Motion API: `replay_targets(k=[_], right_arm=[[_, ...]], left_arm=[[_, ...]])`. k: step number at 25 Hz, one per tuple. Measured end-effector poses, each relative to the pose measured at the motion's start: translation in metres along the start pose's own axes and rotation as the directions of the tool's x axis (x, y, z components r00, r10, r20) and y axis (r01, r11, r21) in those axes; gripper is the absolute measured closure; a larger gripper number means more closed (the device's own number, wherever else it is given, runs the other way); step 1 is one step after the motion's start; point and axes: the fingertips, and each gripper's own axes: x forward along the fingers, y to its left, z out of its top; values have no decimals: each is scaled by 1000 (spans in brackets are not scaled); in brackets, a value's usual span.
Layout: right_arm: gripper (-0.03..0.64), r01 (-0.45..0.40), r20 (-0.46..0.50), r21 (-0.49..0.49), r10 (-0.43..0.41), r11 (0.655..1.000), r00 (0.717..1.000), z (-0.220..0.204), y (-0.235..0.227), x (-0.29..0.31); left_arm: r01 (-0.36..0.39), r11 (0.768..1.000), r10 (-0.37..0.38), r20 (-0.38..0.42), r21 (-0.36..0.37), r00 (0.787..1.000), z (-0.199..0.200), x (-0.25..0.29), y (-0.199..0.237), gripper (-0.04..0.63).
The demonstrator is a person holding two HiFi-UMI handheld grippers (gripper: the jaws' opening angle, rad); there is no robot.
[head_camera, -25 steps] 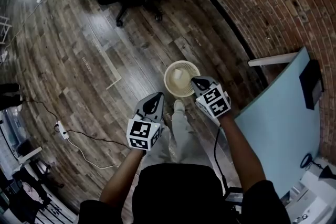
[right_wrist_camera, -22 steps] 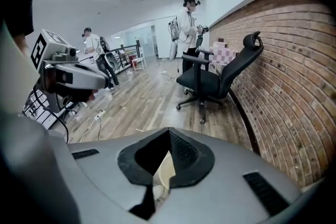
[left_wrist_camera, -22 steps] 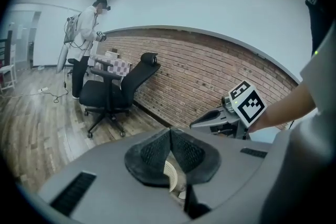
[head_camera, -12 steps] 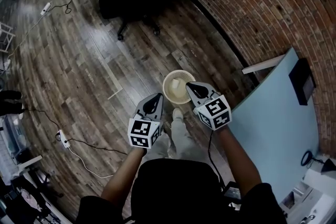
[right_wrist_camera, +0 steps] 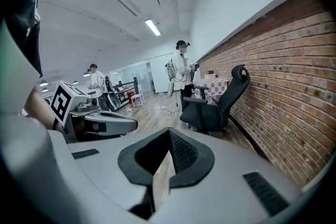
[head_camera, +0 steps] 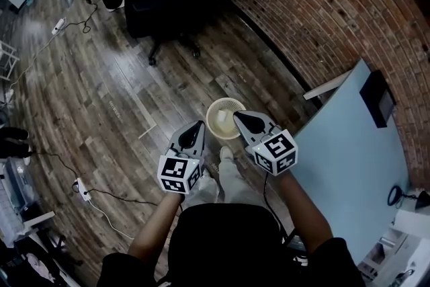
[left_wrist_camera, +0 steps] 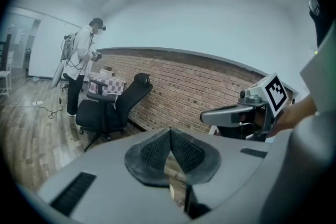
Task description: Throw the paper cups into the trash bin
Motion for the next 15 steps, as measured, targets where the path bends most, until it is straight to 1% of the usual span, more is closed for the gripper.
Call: replay_targets(k=[5,9,15], right_arm=[[612,-5,69,-2,5,1000,998,12,20,-13],[612,-9,94,4,9,1000,996,13,33,-20],[612,-16,115,-2,16,1000,993,16,57,-27]], left_arm=[[9,999,-10,34,31,999,13,-16,-3,591],[19,998,-22,53,53,998,18,-31,-10,591],[31,997,-35,74,65,997,20,-55,-14,591]])
